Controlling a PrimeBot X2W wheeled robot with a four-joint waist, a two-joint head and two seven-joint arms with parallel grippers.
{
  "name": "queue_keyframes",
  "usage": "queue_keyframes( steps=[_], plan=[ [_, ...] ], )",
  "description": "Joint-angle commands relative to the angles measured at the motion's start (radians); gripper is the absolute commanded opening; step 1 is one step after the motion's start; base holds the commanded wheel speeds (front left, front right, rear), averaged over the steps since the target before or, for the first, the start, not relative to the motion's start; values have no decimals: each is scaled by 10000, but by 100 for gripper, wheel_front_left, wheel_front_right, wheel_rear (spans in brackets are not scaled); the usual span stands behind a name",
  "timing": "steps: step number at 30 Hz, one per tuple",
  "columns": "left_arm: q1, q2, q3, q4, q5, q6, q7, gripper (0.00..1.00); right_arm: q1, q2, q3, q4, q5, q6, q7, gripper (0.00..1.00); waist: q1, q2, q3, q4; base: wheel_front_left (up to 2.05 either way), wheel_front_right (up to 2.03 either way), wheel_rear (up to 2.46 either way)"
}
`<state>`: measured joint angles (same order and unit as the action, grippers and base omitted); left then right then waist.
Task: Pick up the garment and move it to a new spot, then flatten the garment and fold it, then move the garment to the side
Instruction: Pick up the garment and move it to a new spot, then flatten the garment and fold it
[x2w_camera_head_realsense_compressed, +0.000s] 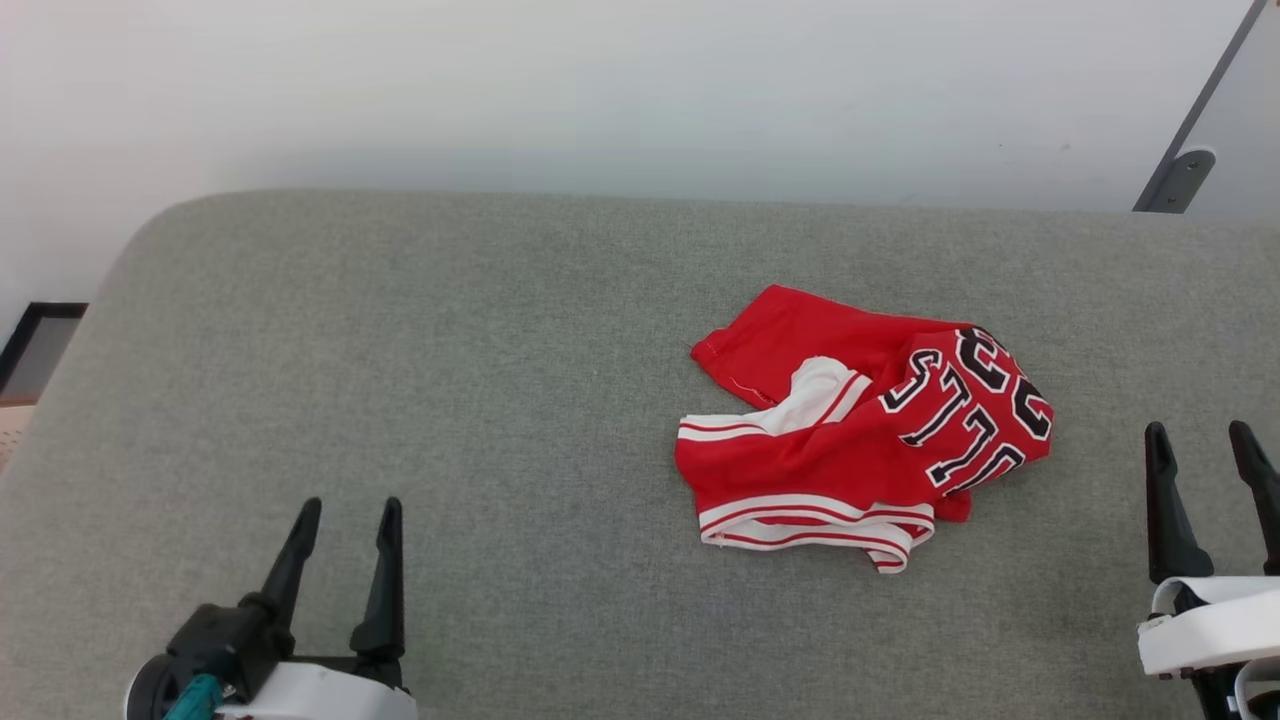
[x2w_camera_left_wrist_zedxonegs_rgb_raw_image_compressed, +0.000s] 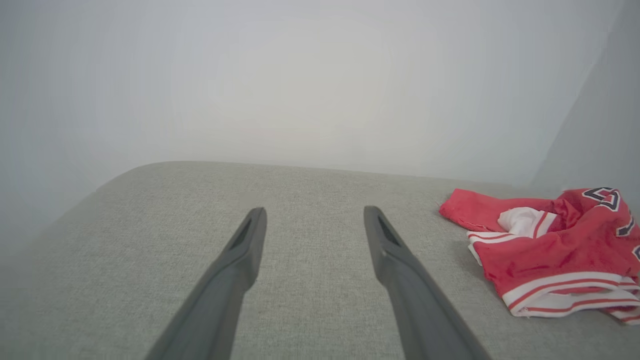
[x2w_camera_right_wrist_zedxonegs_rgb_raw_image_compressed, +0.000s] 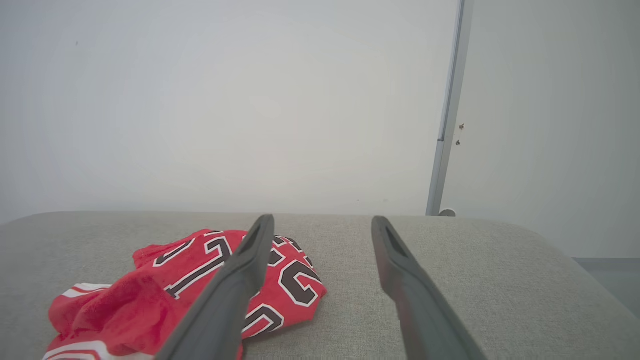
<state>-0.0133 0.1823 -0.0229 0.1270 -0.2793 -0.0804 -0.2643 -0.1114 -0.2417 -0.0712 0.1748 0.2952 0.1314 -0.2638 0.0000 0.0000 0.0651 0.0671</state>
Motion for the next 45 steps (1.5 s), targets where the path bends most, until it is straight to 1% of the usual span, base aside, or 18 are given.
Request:
queue_keyframes(
  steps=[1, 6, 11, 15, 18, 19, 21, 22, 24, 29, 33, 36, 39, 42, 45],
  plan=[
    [85, -75, 103, 33, 131, -91, 1, 100, 104, 20, 5, 9, 4, -14, -8, 100, 0, 0, 23, 0, 0, 0, 0],
    [70, -344, 362, 97, 364, -270, 1, 100, 53, 11, -9, 56, 29, -14, -8, 100, 0, 0, 59, -19, 0, 0, 0],
    [86, -475, 542, 87, 525, -393, 1, 100, -10, 20, 19, 81, 47, -14, -8, 100, 0, 0, 35, -41, 0, 0, 0],
    [-66, -576, 558, 65, 421, -447, 1, 100, -151, 81, 119, 91, 66, -14, -8, 100, 0, 0, 149, -182, 0, 0, 0],
    [-637, -269, 162, 96, 431, -503, -1, 100, -293, 136, 108, 43, 141, -14, -7, 100, 0, 0, 339, -383, 0, 0, 0],
    [-891, -116, -74, 155, 417, -511, 1, 100, -339, 169, 120, 40, 143, -14, -6, 100, 0, 0, 409, -458, 0, 0, 0],
    [-1547, 298, -897, 364, 124, -505, 149, 100, -423, 220, 171, 35, 179, -14, -7, 100, 0, 0, 550, -628, 0, 0, 0],
    [-1547, 298, -897, 364, 124, -505, 149, 100, -423, 220, 171, 35, 179, -14, -7, 100, 0, 0, 550, -628, 0, 0, 0],
    [-2493, 845, -1944, 530, -532, -507, 651, 100, -486, 279, 202, 60, 210, -14, -7, 100, 0, 0, 699, -821, 0, 0, 0],
    [-5026, 2184, -4362, 1055, -2941, -502, 2394, 100, -923, 505, 350, 5, 282, -14, -6, 100, 0, 0, 1332, -1547, 0, 0, 0],
    [-6868, 2867, -6110, 1853, -4995, -503, 4567, 100, -1251, 716, 394, 37, 378, -14, -7, 100, 0, 0, 1845, -2176, 0, 0, 0],
    [-7926, 3144, -7168, 2398, -6475, -504, 6444, 100, -1412, 900, 474, 116, 444, -14, -7, 100, 0, 0, 2155, -2649, 0, 0, 0],
    [-8854, 3333, -7880, 2964, -7351, -504, 7897, 100, -1588, 1043, 499, 170, 487, -14, -7, 100, 0, 0, 2427, -3054, 0, 0, 0],
    [-9637, 3459, -8316, 3574, -7716, -505, 8767, 100, -1745, 1156, 564, 189, 531, -14, -6, 100, 0, 0, 2682, -3443, 0, 0, 0],
    [-10102, 3397, -8679, 4225, -8004, -505, 9417, 100, -1873, 1243, 584, 202, 553, -14, -6, 100, 0, 0, 2838, -3727, 0, 0, 0]
  ],
)
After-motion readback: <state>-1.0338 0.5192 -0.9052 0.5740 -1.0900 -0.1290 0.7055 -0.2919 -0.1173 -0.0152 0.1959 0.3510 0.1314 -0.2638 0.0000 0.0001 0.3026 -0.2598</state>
